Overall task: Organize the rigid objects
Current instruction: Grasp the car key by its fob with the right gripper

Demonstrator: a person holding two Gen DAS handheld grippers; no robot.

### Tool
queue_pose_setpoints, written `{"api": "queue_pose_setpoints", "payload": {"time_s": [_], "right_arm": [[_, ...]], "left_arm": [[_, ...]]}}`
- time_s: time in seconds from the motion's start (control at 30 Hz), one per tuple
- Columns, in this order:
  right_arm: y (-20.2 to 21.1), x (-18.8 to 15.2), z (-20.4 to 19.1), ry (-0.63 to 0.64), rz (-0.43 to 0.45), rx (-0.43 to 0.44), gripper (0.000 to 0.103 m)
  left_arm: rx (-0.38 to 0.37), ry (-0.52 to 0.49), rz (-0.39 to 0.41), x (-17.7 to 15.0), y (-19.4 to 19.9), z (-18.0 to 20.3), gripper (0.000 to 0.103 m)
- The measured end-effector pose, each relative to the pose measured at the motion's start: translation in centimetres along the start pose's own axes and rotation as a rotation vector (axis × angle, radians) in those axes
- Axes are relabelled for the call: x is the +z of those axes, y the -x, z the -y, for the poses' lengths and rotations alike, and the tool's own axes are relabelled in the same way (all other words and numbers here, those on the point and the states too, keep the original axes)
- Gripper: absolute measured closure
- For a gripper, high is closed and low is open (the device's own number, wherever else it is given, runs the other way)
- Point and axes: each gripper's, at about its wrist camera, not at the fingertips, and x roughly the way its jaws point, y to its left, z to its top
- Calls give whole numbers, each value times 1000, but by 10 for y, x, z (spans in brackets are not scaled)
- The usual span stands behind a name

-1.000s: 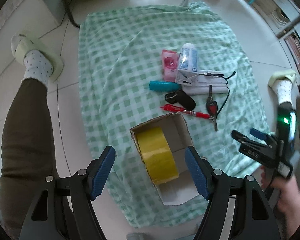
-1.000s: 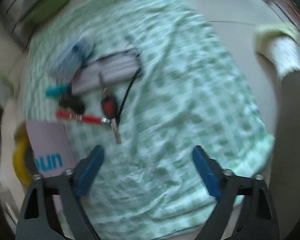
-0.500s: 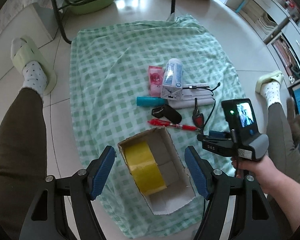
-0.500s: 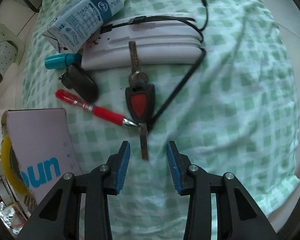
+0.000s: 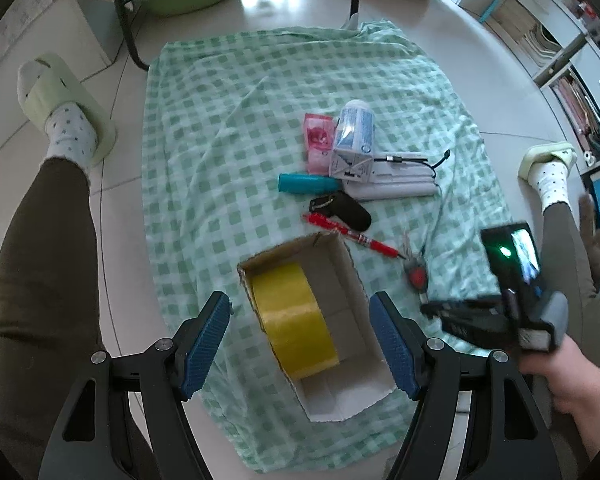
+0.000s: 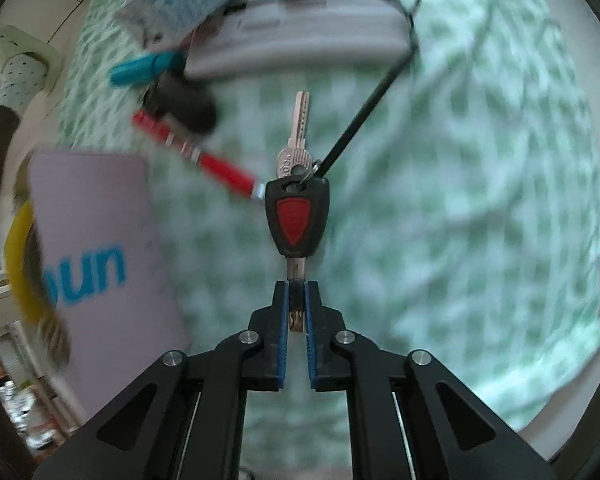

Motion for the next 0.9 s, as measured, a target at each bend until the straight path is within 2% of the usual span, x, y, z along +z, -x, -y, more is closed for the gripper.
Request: {"api": "queue_pose_setpoints", "payload": {"time_s": [0.13, 0.23, 0.37, 0.47, 0.53, 0.6, 0.7, 0.77, 0.8, 0.83, 0.87, 0.9], "right_arm": [[10, -28, -2, -93, -25, 100, 96], [5, -39, -3, -147, -63, 130, 96], [-7, -39, -9, -132, -81, 25, 87], [-10, -34, -23, -87, -21, -28, 71], [-11, -21, -35, -41, -3, -94, 53], [-15, -4, -44, -2, -2, -145, 48], [-24, 23, -55, 36, -19, -142, 48], [-28, 30, -65, 108, -30, -170, 64], [-30, 34, -72, 132, -31, -186, 66], [-30, 34, -78, 155, -29, -191, 73], [-29, 35, -82, 157, -32, -189, 74], [-31, 28, -91, 154, -26, -188, 81]], "left_arm": [[-16, 24, -24, -6, -5, -5, 32], [-18, 16, -11, -6, -2, -6, 32], [-19, 22, 0, -8, 2, -8, 32], [-28, 43, -10, -9, 0, -12, 32], [-30, 51, -18, -7, -2, -14, 32], [-34, 57, -27, -4, -3, -15, 32], [-28, 66, -28, -1, -3, -17, 32], [-29, 80, -26, 0, -3, -19, 32], [-29, 87, -23, 0, -3, -20, 32], [-28, 91, -19, 0, -3, -20, 32], [-26, 94, -16, -1, -3, -19, 32], [-24, 93, -15, -1, -3, -18, 32]]}}
